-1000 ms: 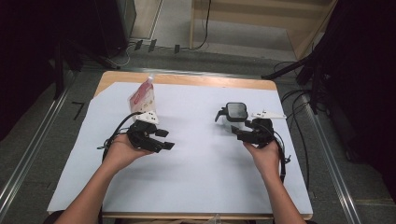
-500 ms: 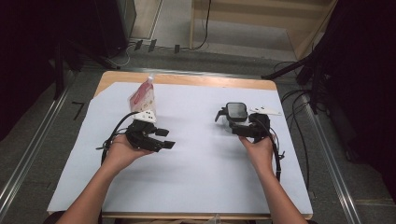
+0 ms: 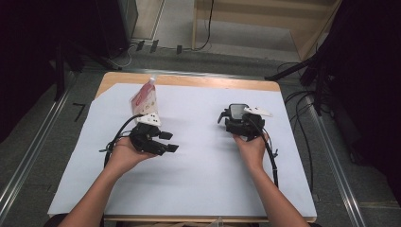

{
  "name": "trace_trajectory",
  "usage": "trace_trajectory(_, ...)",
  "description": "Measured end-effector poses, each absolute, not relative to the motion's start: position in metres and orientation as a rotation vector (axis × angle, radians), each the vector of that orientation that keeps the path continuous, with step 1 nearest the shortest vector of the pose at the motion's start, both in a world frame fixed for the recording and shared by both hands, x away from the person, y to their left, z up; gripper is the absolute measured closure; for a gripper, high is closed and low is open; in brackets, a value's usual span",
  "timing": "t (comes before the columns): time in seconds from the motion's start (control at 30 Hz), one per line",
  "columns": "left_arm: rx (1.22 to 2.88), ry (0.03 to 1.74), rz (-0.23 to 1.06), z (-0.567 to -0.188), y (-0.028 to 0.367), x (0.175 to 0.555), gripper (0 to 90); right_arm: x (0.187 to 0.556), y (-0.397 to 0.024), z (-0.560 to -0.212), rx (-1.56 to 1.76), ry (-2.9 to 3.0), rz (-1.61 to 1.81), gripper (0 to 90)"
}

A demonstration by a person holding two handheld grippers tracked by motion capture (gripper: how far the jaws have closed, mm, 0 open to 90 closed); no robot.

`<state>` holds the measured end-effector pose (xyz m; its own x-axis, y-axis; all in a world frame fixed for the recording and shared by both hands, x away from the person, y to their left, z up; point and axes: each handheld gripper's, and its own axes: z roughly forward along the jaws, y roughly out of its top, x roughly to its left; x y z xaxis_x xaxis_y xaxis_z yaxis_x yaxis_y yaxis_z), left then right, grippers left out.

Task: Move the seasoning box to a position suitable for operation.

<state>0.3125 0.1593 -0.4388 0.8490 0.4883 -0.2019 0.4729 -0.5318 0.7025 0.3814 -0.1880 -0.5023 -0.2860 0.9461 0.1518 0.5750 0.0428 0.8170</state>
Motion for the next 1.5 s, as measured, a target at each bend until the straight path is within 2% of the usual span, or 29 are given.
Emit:
trace_trajectory(0.1, 2.216, 0.698, 0.026, -0.439, 0.160, 0.312, 43.5, 0.385, -0.188, -0.508, 1.562, 1.862, 1.160, 6.9)
trace_trajectory(0.23, 2.204, 0.708, 0.029, -0.439, 0.163, 0.312, 43.7, 0.390, -0.187, -0.516, 1.601, 1.829, 1.191, 5.7)
trace_trajectory(0.73, 2.213, 0.712, 0.023, -0.442, 0.161, 0.312, 43.8, 0.393, -0.185, -0.522, 1.437, 1.804, 1.192, 8.5)
trace_trajectory(0.9, 2.220, 0.714, 0.019, -0.443, 0.160, 0.311, 43.8, 0.393, -0.185, -0.522, 1.456, 1.798, 1.196, 8.9)
trace_trajectory(1.03, 2.213, 0.715, 0.016, -0.443, 0.161, 0.312, 43.8, 0.390, -0.182, -0.518, 1.435, 1.779, 1.129, 13.9)
trace_trajectory(1.5, 2.208, 0.725, 0.021, -0.442, 0.163, 0.313, 44.0, 0.389, -0.189, -0.510, 1.477, 1.775, 1.190, 14.7)
